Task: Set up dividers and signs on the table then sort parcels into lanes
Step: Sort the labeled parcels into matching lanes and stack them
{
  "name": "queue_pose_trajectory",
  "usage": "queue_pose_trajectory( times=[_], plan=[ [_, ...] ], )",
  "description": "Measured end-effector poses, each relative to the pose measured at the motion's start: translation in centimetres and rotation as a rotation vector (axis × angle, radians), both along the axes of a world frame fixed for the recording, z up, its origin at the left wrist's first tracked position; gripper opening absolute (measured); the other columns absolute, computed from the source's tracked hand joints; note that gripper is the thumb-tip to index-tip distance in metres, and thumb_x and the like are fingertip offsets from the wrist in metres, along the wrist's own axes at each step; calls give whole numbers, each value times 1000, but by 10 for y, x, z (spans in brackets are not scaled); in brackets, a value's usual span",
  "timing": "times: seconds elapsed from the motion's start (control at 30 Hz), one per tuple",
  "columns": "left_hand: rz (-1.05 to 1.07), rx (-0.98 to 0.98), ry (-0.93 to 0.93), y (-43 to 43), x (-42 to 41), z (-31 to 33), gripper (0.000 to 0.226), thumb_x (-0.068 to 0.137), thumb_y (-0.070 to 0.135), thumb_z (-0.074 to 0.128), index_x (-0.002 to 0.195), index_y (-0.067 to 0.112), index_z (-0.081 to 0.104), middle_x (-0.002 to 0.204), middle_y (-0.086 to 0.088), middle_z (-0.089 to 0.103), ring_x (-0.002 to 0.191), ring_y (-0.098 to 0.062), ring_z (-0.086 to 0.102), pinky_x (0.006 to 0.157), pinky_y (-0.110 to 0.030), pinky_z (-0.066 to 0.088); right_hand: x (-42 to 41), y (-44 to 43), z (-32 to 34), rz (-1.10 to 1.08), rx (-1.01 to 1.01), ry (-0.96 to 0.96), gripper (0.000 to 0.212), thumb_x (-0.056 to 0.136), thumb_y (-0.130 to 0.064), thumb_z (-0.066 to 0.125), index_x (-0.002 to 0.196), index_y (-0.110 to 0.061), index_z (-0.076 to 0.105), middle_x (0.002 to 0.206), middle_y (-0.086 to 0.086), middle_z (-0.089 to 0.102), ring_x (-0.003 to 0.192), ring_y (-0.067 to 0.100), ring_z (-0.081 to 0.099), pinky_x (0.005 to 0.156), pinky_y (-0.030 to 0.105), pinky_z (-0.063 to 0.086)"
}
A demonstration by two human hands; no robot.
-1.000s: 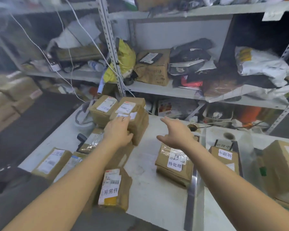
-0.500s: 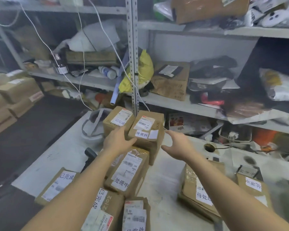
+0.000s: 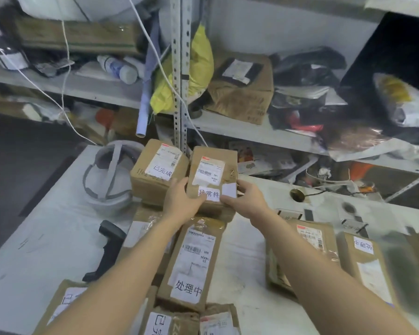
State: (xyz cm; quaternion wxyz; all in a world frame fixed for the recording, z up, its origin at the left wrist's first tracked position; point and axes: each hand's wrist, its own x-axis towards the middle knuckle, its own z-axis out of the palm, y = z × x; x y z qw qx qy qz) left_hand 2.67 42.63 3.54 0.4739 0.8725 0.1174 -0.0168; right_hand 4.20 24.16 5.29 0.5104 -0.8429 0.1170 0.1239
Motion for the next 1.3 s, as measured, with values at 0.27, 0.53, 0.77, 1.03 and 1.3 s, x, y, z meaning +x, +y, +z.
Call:
queue_pose_trajectory(
  times=[0.27,0.53,0.77,1.03,1.3],
  plan=[
    [44,-233,18,-3,-4,4,64,76,21,85,134,18,58,122,8,59,111,-14,57,92,-32,51,-7,1,0,-65,82,10,51,78,-12,82,125,-21,64,114,-6,71,104,15,67,83,37,61],
    [23,-346,-118,-30,-11,45,66,73,17,86,131,26,58,123,7,63,111,-12,60,87,-33,56,-19,-36,43,-61,185,-150,47,78,-8,80,116,-31,65,114,-11,72,101,10,68,84,32,59],
    [-121,-386,-182,-114,-42,94,55,76,15,84,126,27,65,114,8,69,100,-6,64,76,-19,54,-73,-124,97,-113,157,-250,49,74,-9,83,120,-21,69,111,-7,73,104,12,68,90,33,56],
    [-349,-423,-264,-281,-130,131,38,79,6,80,100,35,68,98,17,74,89,4,69,74,-18,55,-189,-289,134,-214,112,-361,47,73,-12,86,117,-18,70,110,-8,73,99,9,69,76,20,56],
    [-526,-500,-321,-467,-207,158,46,78,7,81,104,40,62,84,33,69,86,11,67,68,-9,53,-301,-468,172,-383,29,-454,55,66,-16,87,119,-19,71,111,-7,73,105,13,67,97,39,53]
  ],
)
